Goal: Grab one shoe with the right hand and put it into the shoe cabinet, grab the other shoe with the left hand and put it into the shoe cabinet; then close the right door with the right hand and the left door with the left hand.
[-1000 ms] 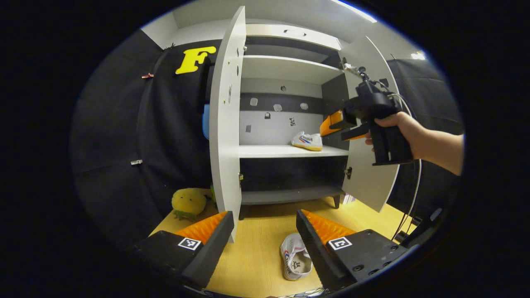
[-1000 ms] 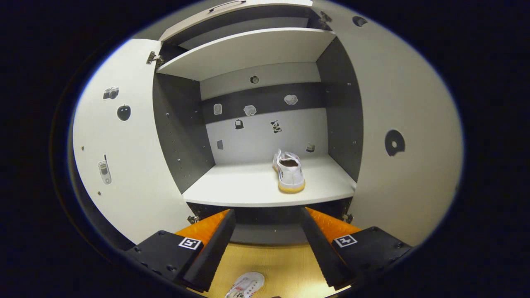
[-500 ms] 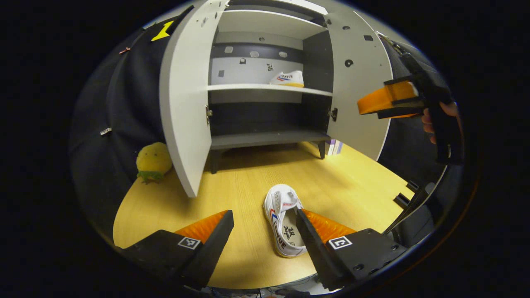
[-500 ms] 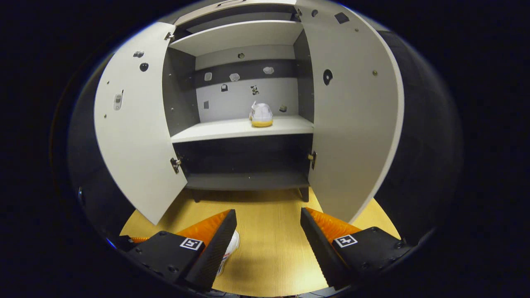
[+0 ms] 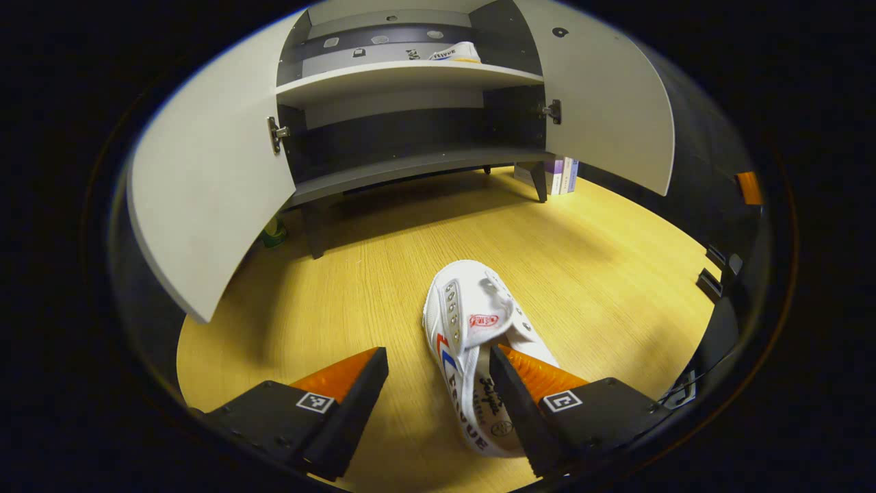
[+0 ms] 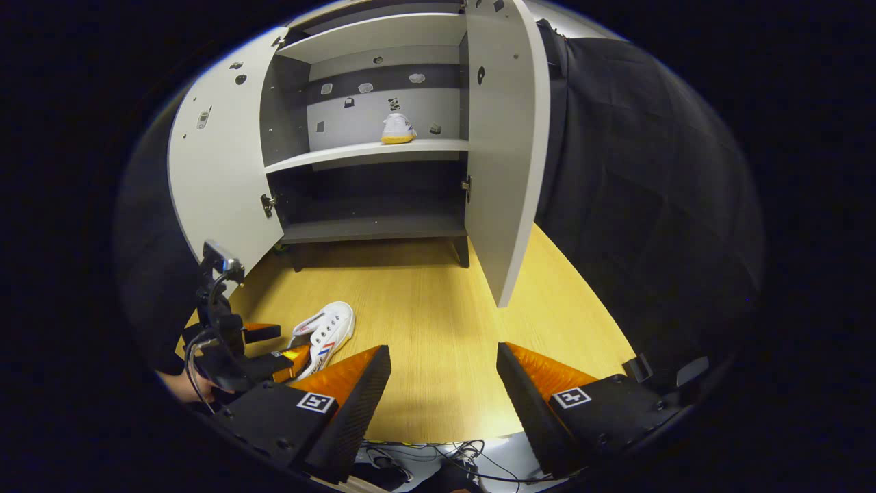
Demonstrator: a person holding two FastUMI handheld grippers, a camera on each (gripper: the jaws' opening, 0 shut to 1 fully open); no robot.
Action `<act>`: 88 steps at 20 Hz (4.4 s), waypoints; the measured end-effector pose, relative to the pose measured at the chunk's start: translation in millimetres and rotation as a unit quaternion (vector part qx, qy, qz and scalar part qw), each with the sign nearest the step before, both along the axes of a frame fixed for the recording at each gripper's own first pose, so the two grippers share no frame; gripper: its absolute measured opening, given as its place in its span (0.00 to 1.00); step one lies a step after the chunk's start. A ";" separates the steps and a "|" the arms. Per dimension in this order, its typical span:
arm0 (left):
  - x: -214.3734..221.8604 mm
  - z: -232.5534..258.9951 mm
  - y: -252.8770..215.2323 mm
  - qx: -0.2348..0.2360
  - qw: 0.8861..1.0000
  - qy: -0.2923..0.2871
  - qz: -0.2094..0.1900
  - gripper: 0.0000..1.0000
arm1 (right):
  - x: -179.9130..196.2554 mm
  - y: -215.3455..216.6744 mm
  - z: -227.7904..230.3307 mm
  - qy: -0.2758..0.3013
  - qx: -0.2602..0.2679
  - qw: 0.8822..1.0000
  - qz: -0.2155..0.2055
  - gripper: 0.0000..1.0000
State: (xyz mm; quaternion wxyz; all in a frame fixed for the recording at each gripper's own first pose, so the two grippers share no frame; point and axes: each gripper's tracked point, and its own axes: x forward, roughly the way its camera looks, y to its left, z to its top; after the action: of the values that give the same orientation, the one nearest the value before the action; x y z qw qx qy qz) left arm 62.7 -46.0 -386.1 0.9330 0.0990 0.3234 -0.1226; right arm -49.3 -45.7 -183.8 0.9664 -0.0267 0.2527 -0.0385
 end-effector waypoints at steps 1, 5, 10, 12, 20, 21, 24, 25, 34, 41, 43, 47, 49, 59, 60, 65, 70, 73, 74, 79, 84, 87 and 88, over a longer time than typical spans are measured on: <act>5.0 -3.1 0.9 0.006 1.000 0.007 0.007 0.89 | -1.1 -6.0 -0.9 0.002 -0.008 1.000 0.002 0.99; 22.2 -13.1 -7.0 -0.001 0.999 0.031 0.034 0.57 | 1.2 -21.6 0.7 0.001 -0.013 1.000 0.012 0.99; 22.1 -19.7 -2.6 0.019 0.993 0.058 0.097 0.11 | 8.7 -37.4 12.7 -0.020 -0.008 1.000 0.021 1.00; 19.2 -19.7 -4.2 0.022 0.993 0.067 0.097 0.07 | 9.6 -43.8 16.1 -0.029 -0.007 0.999 0.026 1.00; 18.2 65.5 -11.1 0.003 0.993 0.021 0.117 0.05 | 2.8 -67.7 23.2 -0.052 0.004 0.998 0.043 1.00; 20.1 86.3 -12.6 0.002 0.994 0.007 0.112 0.05 | 3.1 -72.0 25.4 -0.056 0.003 0.998 0.042 1.00; 26.6 150.5 -23.7 -0.028 0.993 -0.025 0.111 0.05 | 6.7 -82.4 40.7 -0.085 0.006 0.996 0.040 1.00; 30.1 171.5 -25.5 -0.035 0.992 -0.035 0.113 0.05 | 7.6 -84.9 44.0 -0.090 0.008 0.995 0.042 1.00; 127.0 345.4 -34.7 -0.099 0.979 -0.123 0.132 0.05 | 5.2 -118.8 64.8 -0.122 0.043 0.991 0.024 1.00; 244.3 414.2 -18.2 -0.079 0.974 -0.139 0.164 0.06 | 3.8 -138.3 100.8 -0.164 0.048 0.985 0.006 0.99; 279.3 419.8 -11.9 -0.075 0.975 -0.124 0.168 0.05 | 3.2 -148.7 104.9 -0.171 0.036 0.985 0.000 0.98; 343.1 416.7 -9.9 -0.047 0.976 -0.096 0.189 0.05 | 0.3 -169.5 105.2 -0.170 0.036 0.984 -0.028 0.98; 367.0 403.5 -11.3 -0.051 0.975 -0.077 0.200 0.05 | 0.8 -178.3 105.5 -0.171 0.039 0.983 -0.045 0.98; 413.0 333.2 16.1 0.042 0.968 -0.009 0.247 0.06 | 20.4 -216.9 112.6 -0.176 0.040 0.980 -0.085 0.98; 412.8 328.9 17.1 0.040 0.967 -0.003 0.250 0.07 | 24.1 -218.0 113.7 -0.178 0.040 0.980 -0.083 0.99; 396.6 343.0 18.6 0.020 0.968 -0.017 0.249 0.39 | 41.2 -218.1 120.5 -0.182 0.040 0.981 -0.056 0.99; 342.3 393.4 11.6 0.002 0.971 -0.081 0.224 0.94 | 65.8 -213.9 125.1 -0.180 0.050 0.982 -0.018 0.99; 291.2 430.3 -1.4 -0.028 0.969 -0.129 0.208 0.98 | 78.8 -207.3 140.9 -0.188 0.053 0.981 0.011 0.99; 273.2 442.0 -5.7 -0.042 0.966 -0.153 0.202 0.98 | 82.5 -206.4 145.3 -0.193 0.050 0.980 0.019 0.99; 167.1 463.6 -3.9 -0.075 0.942 -0.250 0.211 0.97 | 103.9 -195.2 145.5 -0.189 0.055 0.979 0.047 0.98; 57.8 419.7 22.7 -0.062 0.921 -0.288 0.255 0.96 | 110.3 -183.7 172.0 -0.220 0.079 0.971 0.040 0.98; 20.8 392.0 24.9 -0.029 0.927 -0.292 0.233 0.94 | 110.3 -181.8 193.9 -0.236 0.079 0.968 0.012 0.98; 12.2 381.8 23.9 -0.032 0.931 -0.283 0.228 0.94 | 110.6 -180.4 201.6 -0.241 0.079 0.967 0.005 0.98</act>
State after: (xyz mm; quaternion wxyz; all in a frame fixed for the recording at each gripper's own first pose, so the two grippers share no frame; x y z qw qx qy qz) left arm 74.9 -22.1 -4.4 0.9914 0.0227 0.0560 0.1164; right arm 61.3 -226.2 17.8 0.9980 0.0582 0.0150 -0.0191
